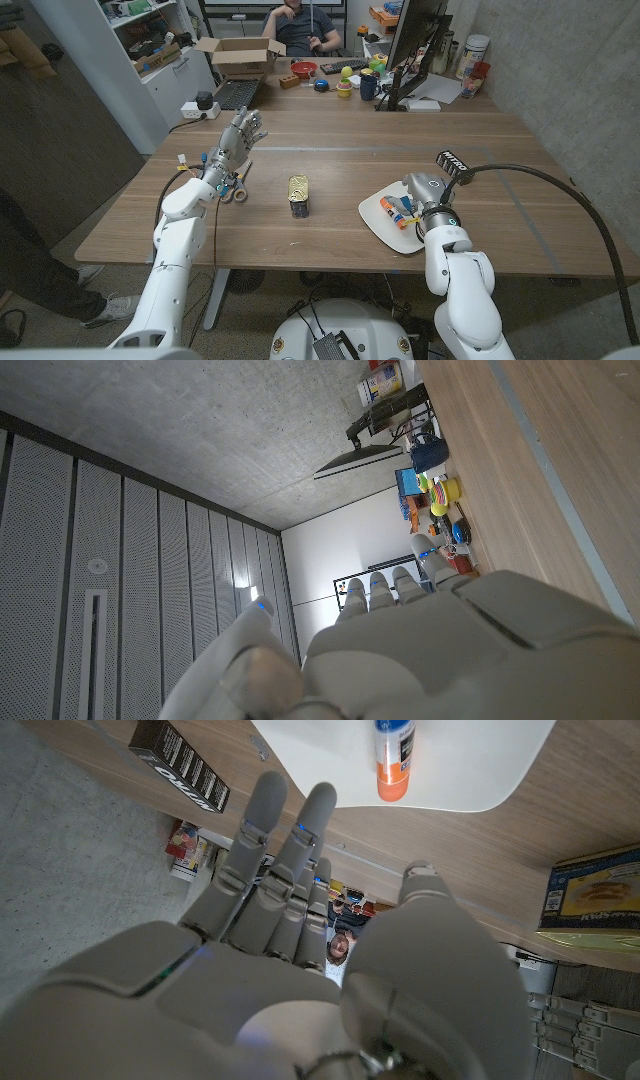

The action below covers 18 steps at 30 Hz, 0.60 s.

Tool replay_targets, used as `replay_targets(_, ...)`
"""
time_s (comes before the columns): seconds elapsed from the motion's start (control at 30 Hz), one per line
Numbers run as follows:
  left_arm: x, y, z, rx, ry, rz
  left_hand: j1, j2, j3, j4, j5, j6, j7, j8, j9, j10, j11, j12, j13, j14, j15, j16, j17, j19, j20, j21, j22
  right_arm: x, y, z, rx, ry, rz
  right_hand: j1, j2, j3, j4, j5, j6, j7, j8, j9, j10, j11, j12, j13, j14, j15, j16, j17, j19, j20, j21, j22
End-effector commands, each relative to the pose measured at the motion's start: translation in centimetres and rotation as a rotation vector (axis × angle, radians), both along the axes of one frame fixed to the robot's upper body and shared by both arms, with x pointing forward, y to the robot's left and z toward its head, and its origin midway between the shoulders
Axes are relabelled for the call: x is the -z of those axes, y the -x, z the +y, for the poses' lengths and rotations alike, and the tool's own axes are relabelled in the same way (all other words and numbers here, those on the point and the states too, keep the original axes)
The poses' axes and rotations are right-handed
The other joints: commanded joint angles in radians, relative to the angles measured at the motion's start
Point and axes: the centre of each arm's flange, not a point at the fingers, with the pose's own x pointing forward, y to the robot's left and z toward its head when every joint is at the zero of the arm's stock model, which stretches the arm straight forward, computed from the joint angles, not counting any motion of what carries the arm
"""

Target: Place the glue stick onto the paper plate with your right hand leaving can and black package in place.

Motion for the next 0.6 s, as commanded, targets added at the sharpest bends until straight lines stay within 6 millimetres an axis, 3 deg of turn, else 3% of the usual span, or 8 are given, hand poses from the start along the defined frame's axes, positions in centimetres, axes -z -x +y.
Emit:
replay_targets(0.03,0.1,0.5,-0.1,-0.002,-0.004,-0.005,0.006,0.006,-0.005,0.000,0.006,-0.001,0.001,0.004,0.004,0.000,0.003,0.004,0.002,0.001,-0.003,-0.002,0.001,0.008,0.002,-0.004,0.003,-0.9,1.1,0.1,-0.015,0.010,-0.046,-0.019,0.000,-0.008,0.023,0.016,0.000,-0.007,0.000,-0.002,-0.005,-0.005,0.009,-0.001,-0.041,-0.003,-0.044,-0.033,-0.007,-0.092,-0.059,-0.024)
replay_targets(0.27,0.2,0.9,-0.2,-0.004,-0.001,-0.006,0.006,0.006,-0.006,-0.001,0.007,-0.001,0.001,0.004,0.004,0.000,0.002,0.004,0.002,0.001,-0.002,-0.003,0.001,0.009,0.002,-0.005,0.003,-1.2,1.6,0.0,-0.023,0.015,-0.060,-0.030,-0.008,-0.022,0.033,0.024,-0.007,-0.003,-0.002,-0.003,-0.017,0.002,0.010,-0.009,-0.097,0.000,-0.089,-0.059,-0.046,-0.085,-0.123,-0.027)
replay_targets(0.4,0.3,1.2,-0.3,-0.007,0.001,-0.008,0.007,0.006,-0.007,-0.001,0.007,-0.001,0.001,0.004,0.004,0.000,0.002,0.004,0.002,0.001,-0.003,-0.002,0.001,0.009,0.002,-0.006,0.003,-1.3,1.8,-0.1,-0.047,0.011,-0.067,-0.053,-0.016,-0.043,0.045,0.029,-0.008,0.006,-0.001,-0.004,-0.023,0.011,0.012,-0.013,-0.129,0.010,-0.113,-0.075,-0.068,-0.075,-0.161,-0.024)
replay_targets(0.6,0.3,1.6,-0.4,-0.006,-0.003,-0.011,0.007,0.006,-0.007,-0.001,0.007,-0.001,0.001,0.004,0.004,0.000,0.001,0.004,0.002,0.001,-0.002,-0.002,0.001,0.009,0.001,-0.007,0.003,-1.7,2.3,0.0,-0.045,0.009,-0.104,-0.062,-0.017,-0.052,0.050,0.031,-0.009,0.010,-0.001,-0.004,-0.024,0.015,0.012,-0.014,-0.135,0.011,-0.117,-0.080,-0.082,-0.074,-0.176,-0.023)
